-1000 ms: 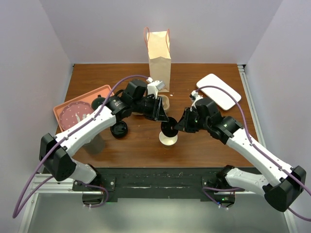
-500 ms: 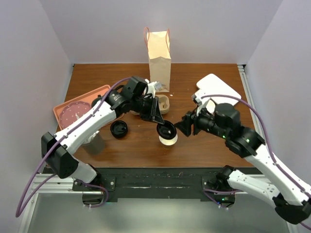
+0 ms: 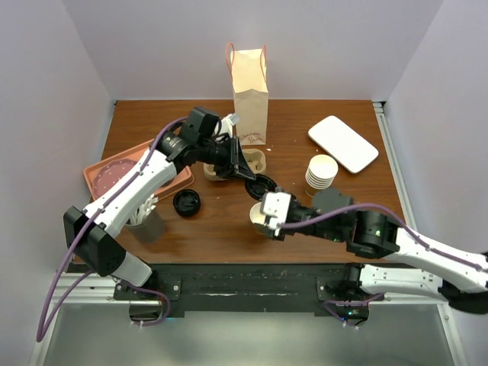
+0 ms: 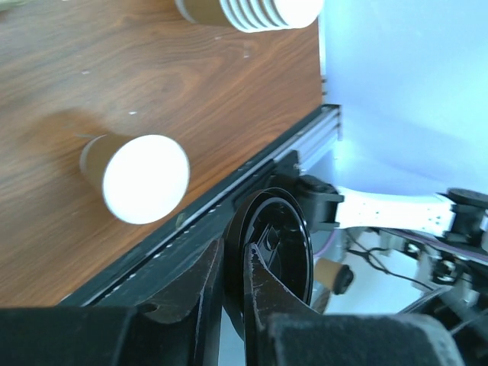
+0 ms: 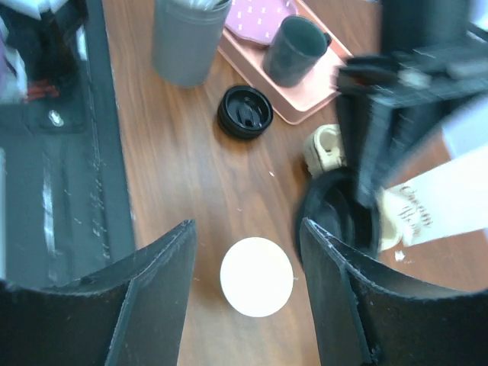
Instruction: Pack the takeout coffee
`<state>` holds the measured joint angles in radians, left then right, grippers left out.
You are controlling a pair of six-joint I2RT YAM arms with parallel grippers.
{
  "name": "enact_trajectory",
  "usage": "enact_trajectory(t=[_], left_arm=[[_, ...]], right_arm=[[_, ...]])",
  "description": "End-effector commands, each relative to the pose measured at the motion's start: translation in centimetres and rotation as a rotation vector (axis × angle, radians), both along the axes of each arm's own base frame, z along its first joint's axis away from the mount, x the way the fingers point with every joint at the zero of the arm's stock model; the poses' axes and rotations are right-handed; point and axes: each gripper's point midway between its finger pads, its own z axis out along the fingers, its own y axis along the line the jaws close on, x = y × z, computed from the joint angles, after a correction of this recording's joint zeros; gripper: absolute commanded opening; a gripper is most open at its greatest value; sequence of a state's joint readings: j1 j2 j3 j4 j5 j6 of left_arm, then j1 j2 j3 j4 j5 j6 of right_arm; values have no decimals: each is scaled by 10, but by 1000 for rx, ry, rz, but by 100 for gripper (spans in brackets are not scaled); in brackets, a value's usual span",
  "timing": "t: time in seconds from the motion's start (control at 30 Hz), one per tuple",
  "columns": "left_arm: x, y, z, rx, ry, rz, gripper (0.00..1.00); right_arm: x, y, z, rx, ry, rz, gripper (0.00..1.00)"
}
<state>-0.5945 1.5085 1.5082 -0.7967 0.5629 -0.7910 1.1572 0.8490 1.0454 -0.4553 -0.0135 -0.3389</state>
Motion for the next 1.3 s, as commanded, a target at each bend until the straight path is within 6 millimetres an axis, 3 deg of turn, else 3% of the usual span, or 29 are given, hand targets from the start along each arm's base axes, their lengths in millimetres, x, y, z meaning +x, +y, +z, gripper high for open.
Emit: enact_trajectory(t=[0.0,0.2,0.5,0.67,0.87,1.03,1.17,1.27], left_arm=[[-21,-12,33,-174,132,-22,11],[-26,-10,33,-176,155,-22,11],[-29,-3,20,-129,178,19,10],[-29,-3,27,-152,171,34,10],[-36,0,35,-175,175,38,10],[-40,2,38,-188,166,41,11],[-41,4,39,-198,161,60,14],[-42,2,46,-233,145,56,17]], right_arm=[[11,7,9,-108,-226,-82,61],[31,3,10,-172,-372,-266,61],[22,0,7,-188,-365,-235,60],[21,0,-16,-247,-350,-219,62],[33,-3,-18,-269,-386,-304,59],[38,1,-16,-258,-401,-340,49],[41,7,-17,-202,-392,-384,30],[43,13,-10,-155,-355,-420,23]])
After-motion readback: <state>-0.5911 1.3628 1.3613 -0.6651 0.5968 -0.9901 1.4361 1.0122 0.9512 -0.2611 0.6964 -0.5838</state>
